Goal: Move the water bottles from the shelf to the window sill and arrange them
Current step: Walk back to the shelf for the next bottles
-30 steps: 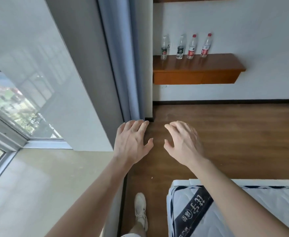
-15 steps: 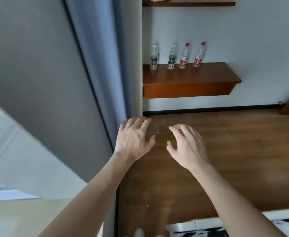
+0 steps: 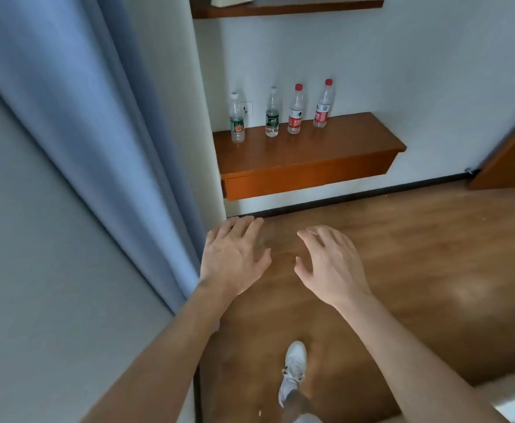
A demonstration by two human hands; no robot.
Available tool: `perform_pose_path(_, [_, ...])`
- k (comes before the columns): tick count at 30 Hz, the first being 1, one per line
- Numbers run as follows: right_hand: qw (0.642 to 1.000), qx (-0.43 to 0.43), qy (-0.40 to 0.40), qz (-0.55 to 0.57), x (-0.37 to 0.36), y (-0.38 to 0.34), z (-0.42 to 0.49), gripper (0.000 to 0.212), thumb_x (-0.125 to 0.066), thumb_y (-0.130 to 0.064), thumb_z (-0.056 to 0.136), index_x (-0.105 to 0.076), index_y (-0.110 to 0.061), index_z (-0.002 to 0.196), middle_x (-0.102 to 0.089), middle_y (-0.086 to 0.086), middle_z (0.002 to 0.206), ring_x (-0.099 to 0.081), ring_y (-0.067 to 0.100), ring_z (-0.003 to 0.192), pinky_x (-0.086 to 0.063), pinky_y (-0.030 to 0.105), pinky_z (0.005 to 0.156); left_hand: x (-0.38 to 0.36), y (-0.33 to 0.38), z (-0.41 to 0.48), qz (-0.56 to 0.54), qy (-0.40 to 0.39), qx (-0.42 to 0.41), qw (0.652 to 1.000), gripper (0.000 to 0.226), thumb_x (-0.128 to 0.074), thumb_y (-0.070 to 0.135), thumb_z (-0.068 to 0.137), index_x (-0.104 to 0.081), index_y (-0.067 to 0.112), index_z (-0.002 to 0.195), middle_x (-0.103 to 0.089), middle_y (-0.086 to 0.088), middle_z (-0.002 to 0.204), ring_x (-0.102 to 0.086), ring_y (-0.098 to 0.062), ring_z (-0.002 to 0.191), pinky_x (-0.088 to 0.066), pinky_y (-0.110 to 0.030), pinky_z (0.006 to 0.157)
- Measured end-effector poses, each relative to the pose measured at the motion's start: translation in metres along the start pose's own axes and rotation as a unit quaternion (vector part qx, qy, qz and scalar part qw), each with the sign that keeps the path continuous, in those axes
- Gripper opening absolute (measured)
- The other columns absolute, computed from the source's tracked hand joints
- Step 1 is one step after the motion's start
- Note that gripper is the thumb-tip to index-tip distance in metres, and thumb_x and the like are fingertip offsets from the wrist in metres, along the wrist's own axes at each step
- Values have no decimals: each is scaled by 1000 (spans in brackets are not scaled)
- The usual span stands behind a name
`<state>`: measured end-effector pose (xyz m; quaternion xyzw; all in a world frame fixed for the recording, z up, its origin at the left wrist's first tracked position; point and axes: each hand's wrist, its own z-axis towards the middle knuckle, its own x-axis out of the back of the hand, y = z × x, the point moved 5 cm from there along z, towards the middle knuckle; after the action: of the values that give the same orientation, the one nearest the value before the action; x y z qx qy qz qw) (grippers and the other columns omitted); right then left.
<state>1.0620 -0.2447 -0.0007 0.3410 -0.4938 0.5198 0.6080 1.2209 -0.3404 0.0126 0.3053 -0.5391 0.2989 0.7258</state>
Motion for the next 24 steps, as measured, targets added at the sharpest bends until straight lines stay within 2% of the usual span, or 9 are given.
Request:
perform_pose_path(6, [999,-33,-25,-4,-20,58,90,53,-71,-46,84,-62,-23,130,-63,4,132,-57,24,126,-45,43,108,-30,17,113,-4,-22,-7,1000,60,-41,61,92,-36,32,145,-44,7,150,-38,-20,140,-29,-46,116])
perform_pose_path(12, [999,-32,-3,-3,-34,143,185,51,-73,-46,83,-65,-22,128,-66,3,130,-59,23,125,-42,40,107,-60,44,233,-23,-29,10,999,59,-44,59,93,-35,33,146,-42,8,151,-33,-18,142,-25,-46,119])
perform_pose_path(20, [1000,-18,8,-1,-57,215,274,47,-67,-39,86,-61,-20,129,-64,3,130,-56,24,126,-44,42,107,-94,58,331,-30,-21,27,999,59,-50,59,91,-41,32,143,-47,9,147,-38,-15,139,-28,-43,117])
perform_pose_path(24, [999,-28,7,15,-69,238,314,45,-66,-42,87,-61,-22,128,-64,1,131,-56,23,126,-43,42,108,-107,61,378,-21,-22,24,999,60,-45,61,92,-40,33,145,-44,10,150,-36,-14,141,-30,-43,118])
